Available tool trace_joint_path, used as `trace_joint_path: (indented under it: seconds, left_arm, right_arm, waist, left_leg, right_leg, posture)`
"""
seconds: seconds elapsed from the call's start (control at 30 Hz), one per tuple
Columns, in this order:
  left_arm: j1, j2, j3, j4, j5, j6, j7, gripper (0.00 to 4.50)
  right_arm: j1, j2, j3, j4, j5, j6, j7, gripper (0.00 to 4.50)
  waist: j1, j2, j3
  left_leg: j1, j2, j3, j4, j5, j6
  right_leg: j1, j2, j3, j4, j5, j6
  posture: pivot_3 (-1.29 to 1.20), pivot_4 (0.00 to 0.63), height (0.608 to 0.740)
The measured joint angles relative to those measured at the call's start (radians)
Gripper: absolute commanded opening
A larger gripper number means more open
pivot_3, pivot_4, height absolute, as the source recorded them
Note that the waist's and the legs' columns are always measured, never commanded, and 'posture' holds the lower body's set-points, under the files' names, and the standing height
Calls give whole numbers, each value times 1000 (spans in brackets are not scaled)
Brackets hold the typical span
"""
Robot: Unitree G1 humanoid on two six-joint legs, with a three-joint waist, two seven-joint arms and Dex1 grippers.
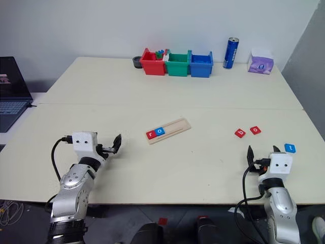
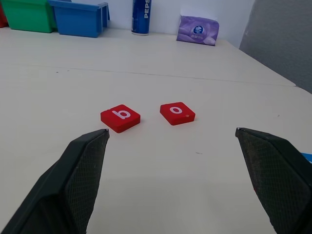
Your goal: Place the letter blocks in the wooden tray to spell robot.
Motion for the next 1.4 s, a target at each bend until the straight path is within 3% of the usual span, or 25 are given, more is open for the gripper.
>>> trace_joint_path:
  seconds: [0.67, 1.03, 1.17, 1.4]
  left_arm:
    - [-1, 12, 5, -6, 37, -110, 10, 4500]
    - [-27, 26, -14, 93, 62, -130, -29, 4500]
    - [-58, 59, -20, 133, 0, -159, -176, 4500]
    - [-221, 155, -126, 257, -51, -128, -465, 4500]
  right_arm:
    - [31, 24, 13, 0, -13, -1, 0, 4421]
    - [51, 11, 14, -49, 9, 28, 43, 4421]
    - [84, -33, 49, -162, 116, 145, 137, 4421]
    - [29, -319, 204, -487, 354, 469, 382, 4421]
  waist:
    - [0, 0, 0]
    - [0, 0, 0]
    - [0, 0, 0]
    - [-1, 0, 1]
  left_leg:
    - [0, 0, 0, 0, 0, 0]
    - [0, 0, 0, 0, 0, 0]
    - [0, 0, 0, 0, 0, 0]
    - [0, -1, 0, 1, 0, 0]
  right_leg:
    - [0, 0, 0, 0, 0, 0]
    - [0, 0, 0, 0, 0, 1]
    - [0, 1, 0, 0, 0, 0]
    - [1, 2, -2, 0, -3, 4]
  posture:
    - [0, 150, 740]
    - [0, 150, 740]
    - [0, 150, 740]
    - [0, 150, 740]
